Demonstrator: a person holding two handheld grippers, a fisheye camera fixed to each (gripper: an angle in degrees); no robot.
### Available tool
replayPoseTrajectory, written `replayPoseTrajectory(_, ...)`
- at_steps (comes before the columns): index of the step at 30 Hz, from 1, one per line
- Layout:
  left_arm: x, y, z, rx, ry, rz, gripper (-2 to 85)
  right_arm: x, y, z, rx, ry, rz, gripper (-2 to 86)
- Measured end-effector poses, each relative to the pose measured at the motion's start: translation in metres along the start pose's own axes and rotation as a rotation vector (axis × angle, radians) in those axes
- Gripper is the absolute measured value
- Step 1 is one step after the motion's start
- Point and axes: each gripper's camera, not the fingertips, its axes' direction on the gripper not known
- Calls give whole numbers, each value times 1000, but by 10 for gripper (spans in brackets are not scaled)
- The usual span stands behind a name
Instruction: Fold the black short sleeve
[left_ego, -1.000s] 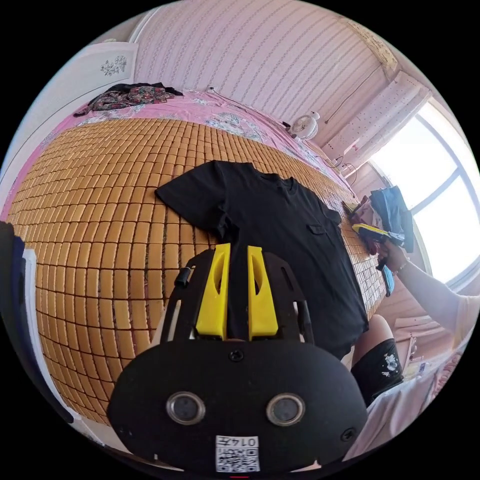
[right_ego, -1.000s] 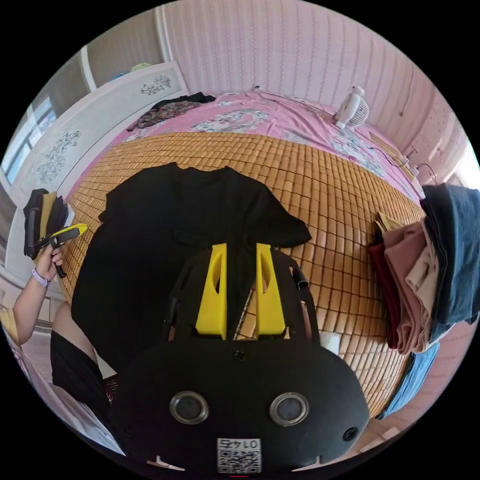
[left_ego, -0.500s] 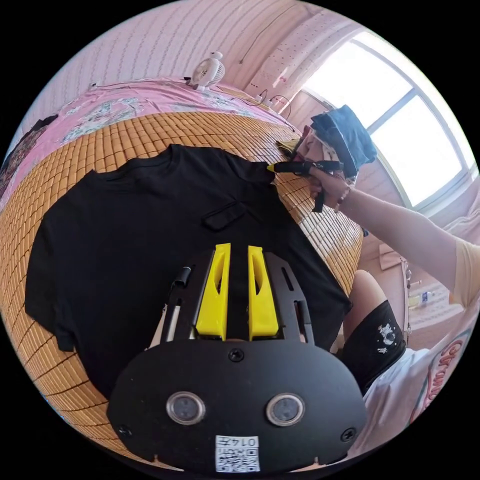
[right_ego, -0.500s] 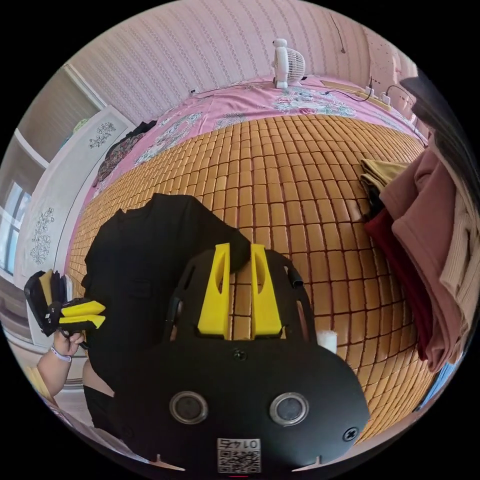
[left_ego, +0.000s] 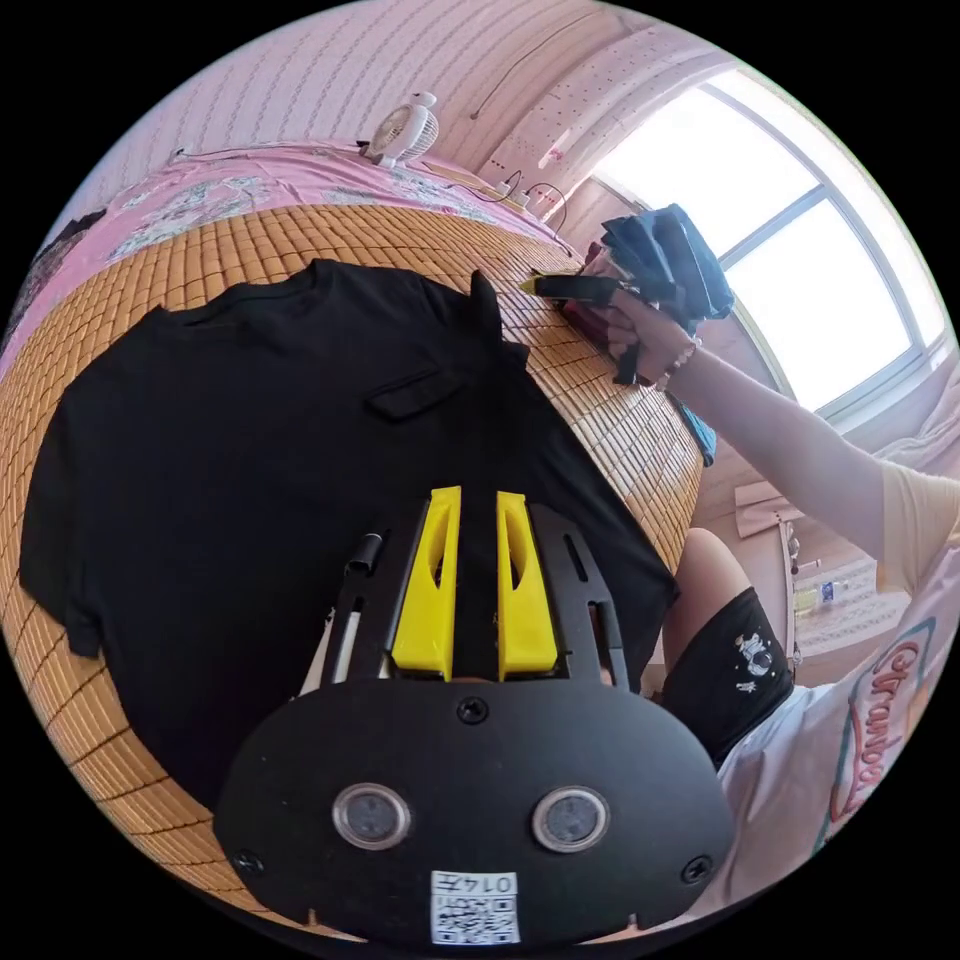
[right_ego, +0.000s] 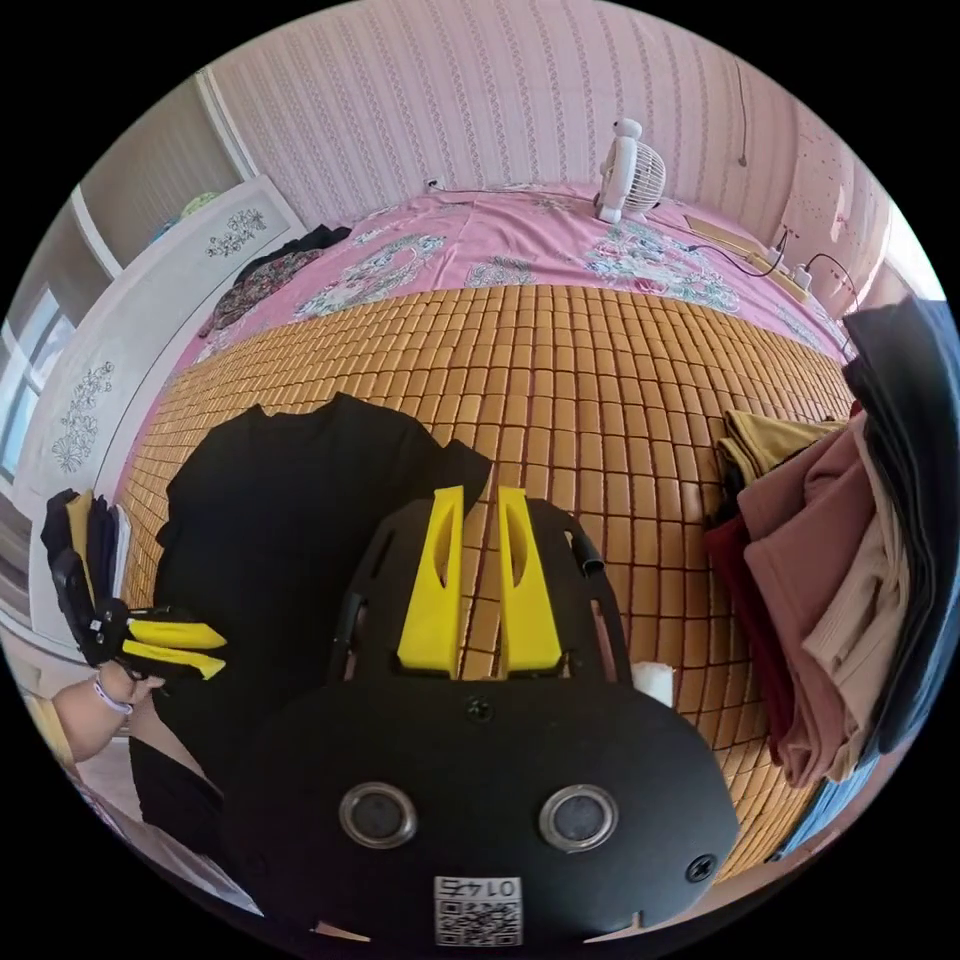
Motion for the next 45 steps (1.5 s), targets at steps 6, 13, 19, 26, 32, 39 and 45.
replayPoseTrajectory(6, -57, 78, -80, 153, -206, -215, 64, -93, 109, -50, 327, 436, -340, 1)
replayPoseTrajectory(13, -109, 133, -144, 344, -380, -441, 63, -188, 97, -29, 251, 243, -552, 10)
replayPoseTrajectory(19, -139, 116, -133, 349, -300, -459, 68, -281, 37, 7, 134, -38, -668, 78)
replayPoseTrajectory(26, -160, 97, -101, 250, -343, -482, 42, -380, -19, 64, -8, -142, -787, 111)
replayPoseTrajectory(32, -167, 101, -100, 276, -341, -485, -7, -465, -45, 109, -75, -177, -908, 94)
replayPoseTrajectory(39, -169, 100, -99, 279, -337, -482, -9, -518, -49, 167, -133, -48, -977, 81)
replayPoseTrajectory(45, -177, 102, -104, 296, -273, -453, -7, -490, -67, 166, -159, -103, -896, 22)
